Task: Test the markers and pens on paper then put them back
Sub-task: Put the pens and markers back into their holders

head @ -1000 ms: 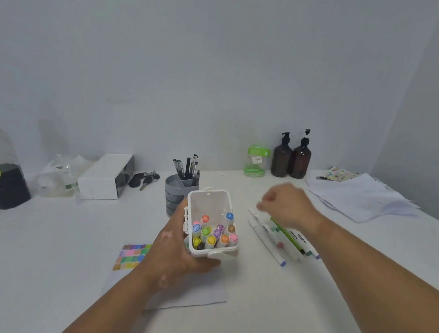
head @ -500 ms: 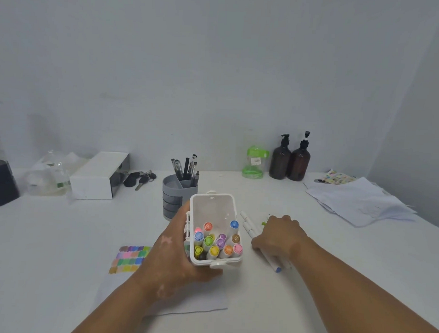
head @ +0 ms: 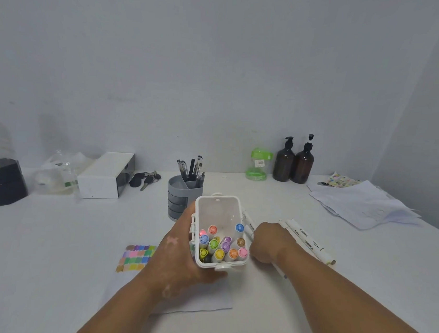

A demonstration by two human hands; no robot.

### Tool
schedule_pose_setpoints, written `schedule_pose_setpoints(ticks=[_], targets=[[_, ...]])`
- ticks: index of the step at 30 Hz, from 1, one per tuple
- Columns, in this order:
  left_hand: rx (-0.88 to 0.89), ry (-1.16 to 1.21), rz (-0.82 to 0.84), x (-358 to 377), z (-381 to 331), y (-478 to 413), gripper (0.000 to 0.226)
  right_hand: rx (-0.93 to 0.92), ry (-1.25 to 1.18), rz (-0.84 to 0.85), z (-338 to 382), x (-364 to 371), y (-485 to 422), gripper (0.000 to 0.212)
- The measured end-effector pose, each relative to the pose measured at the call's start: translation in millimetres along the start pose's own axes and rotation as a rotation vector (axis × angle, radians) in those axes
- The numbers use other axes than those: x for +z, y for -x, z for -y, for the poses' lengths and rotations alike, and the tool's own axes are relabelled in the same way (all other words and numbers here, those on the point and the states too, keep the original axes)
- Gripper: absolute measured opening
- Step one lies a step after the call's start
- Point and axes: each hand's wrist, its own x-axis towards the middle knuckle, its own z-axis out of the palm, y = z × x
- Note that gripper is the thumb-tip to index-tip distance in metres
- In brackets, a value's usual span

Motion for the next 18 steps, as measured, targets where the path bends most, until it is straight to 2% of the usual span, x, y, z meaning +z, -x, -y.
schedule_pose_setpoints(ticks=[2,3,4,6,7,9,12,14,16,18], targets=[[-0.085,0.079,0.117,3,1,-4,0.113,0.018,-0.001,-0.038,-4,-1,5,0.013],[-0.138,0.134,0.165,2,2,-8,0.119,0.015,0.001,-0.042,-6,-3,8,0.015],[-0.154,0.157,0.174,3,4,-9,0.123,0.013,-0.003,-0.028,-10,-6,11,0.017],[-0.124,0.147,0.155,2,4,-8,0.114,0.031,-0.071,0.04,-16,-19,19,0.017],[-0.1,0.144,0.134,2,3,-5,0.113,0.049,-0.167,0.063,-20,-30,22,0.015],[-0.046,0.123,0.073,2,3,-1,0.112,0.048,-0.523,0.052,-24,-58,29,0.01],[-0.048,0.128,0.05,4,-1,-1,0.101,-0.13,-1.178,-0.057,-13,-105,46,0.01],[-0.041,0.099,0.024,4,-4,-2,0.097,-0.301,-1.512,-0.102,6,-133,60,0.014],[-0.018,0.084,-0.01,3,-7,-2,0.099,-0.489,-1.714,-0.078,28,-146,72,0.021],[-0.003,0.089,-0.048,3,-8,-1,0.104,-0.583,-1.708,-0.058,49,-144,78,0.024]])
